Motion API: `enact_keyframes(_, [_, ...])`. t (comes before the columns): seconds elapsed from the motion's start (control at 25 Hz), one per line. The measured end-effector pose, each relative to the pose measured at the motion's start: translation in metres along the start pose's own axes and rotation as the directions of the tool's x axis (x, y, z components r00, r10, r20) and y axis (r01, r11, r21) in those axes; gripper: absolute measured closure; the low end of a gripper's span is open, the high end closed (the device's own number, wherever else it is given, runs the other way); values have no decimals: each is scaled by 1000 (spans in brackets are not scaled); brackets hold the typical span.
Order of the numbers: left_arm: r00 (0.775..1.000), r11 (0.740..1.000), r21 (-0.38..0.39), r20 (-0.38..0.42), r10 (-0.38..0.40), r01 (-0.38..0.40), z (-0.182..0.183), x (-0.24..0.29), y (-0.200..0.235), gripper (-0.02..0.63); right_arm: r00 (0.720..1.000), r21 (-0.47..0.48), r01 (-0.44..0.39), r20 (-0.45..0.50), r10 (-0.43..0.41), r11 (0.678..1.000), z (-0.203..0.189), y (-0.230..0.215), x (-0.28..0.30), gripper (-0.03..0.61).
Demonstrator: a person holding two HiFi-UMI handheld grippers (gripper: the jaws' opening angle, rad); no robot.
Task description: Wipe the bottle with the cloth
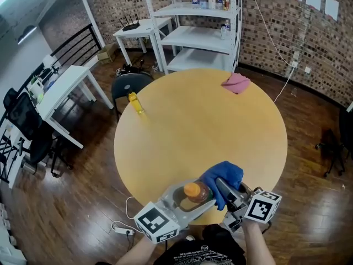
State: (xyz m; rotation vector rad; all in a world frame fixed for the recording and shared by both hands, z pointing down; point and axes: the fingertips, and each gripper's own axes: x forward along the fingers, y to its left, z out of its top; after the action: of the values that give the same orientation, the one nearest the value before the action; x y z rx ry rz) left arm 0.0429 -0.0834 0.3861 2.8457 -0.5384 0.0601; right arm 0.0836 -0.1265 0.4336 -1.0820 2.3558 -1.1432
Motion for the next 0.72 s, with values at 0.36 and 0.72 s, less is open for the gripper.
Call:
enact_keyframes(0.36, [999, 999, -34, 15, 33, -32, 9, 1, 10, 337, 996, -33, 86, 5, -86, 996, -9, -13, -4, 471])
enact_keyframes(0.72, [991, 987, -84, -9, 135, -136, 0, -1, 38, 337, 985, -104, 160, 89, -151, 982, 6, -4, -9, 471])
